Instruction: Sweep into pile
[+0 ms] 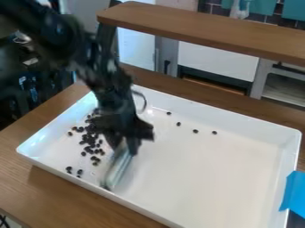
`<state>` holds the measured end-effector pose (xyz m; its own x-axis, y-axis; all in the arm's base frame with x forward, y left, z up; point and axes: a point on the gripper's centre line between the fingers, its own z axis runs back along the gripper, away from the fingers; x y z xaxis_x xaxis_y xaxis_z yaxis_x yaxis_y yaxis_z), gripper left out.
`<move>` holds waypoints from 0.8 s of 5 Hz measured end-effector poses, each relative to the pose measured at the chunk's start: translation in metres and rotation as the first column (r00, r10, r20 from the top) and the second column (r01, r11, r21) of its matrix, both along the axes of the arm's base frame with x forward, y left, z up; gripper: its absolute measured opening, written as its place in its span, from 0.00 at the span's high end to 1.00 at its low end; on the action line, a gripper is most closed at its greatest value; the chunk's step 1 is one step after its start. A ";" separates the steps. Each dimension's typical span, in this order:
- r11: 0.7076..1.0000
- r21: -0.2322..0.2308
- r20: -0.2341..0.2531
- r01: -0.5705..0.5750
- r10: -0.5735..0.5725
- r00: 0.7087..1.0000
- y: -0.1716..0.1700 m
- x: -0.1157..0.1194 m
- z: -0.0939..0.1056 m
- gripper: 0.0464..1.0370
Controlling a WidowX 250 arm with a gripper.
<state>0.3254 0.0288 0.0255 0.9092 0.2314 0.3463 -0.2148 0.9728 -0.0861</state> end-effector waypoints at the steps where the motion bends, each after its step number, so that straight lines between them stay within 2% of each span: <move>1: 1.000 0.016 0.042 0.000 0.000 0.999 0.005 0.003 -0.004 0.67; 3: 0.999 0.025 0.002 0.021 -0.021 1.000 0.058 -0.002 -0.001 0.67; 4: 0.995 0.064 -0.009 0.074 -0.074 0.997 0.077 0.000 0.001 0.67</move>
<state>0.3258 0.1061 0.0262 0.9255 0.1409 0.3517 -0.1423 0.9896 -0.0220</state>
